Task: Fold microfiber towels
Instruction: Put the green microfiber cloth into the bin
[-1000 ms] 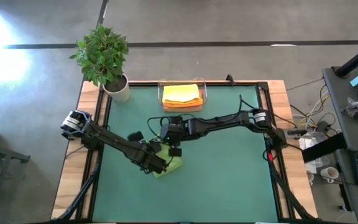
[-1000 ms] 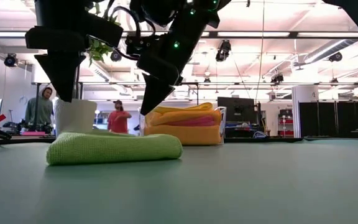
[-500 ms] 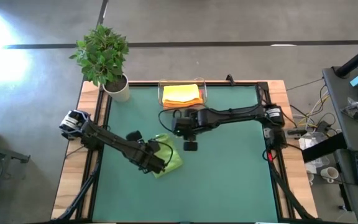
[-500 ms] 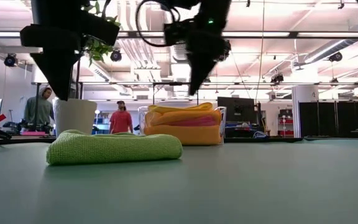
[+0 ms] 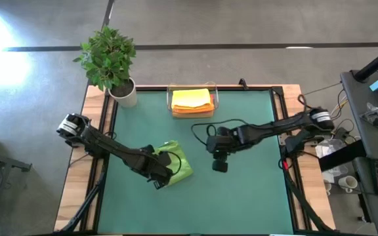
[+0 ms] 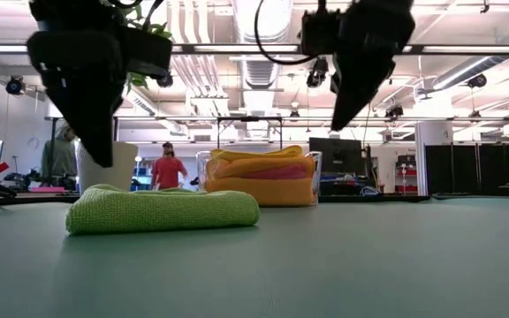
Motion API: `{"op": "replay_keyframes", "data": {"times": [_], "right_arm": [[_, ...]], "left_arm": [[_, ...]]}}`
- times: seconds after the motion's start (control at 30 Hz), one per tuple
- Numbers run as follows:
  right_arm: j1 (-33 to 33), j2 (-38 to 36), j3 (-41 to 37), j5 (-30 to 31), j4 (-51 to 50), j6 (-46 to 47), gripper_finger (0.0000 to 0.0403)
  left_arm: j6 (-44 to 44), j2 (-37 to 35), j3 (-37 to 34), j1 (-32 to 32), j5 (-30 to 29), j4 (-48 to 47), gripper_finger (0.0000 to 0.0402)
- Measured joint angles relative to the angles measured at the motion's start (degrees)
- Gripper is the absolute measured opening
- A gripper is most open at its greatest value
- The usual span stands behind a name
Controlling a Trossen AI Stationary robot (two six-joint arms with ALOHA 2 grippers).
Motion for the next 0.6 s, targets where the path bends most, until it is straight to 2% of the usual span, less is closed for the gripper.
{"op": "replay_keyframes", "data": {"times": [0.23, 0.4, 0.53, 0.6], "right_arm": [[1.89, -3.06, -7.51, -2.54, 20.99, 9.60, 0.0095], [1.90, -1.94, -11.73, -4.91, 39.88, 17.08, 0.0095], [1.88, -0.22, -12.93, -5.54, 46.56, 21.90, 0.0095], [1.90, 1.03, -13.10, -5.53, 46.40, 23.91, 0.0095]], "left_arm": [[9.23, -6.99, -7.00, 5.29, -0.49, 5.55, 0.0136], [15.75, -13.74, -14.79, 9.35, 4.50, 14.04, 0.0136], [17.28, -19.29, -21.56, 11.42, 5.57, 23.66, 0.0136], [17.28, -21.33, -24.88, 12.29, 5.56, 29.11, 0.0136]]}}
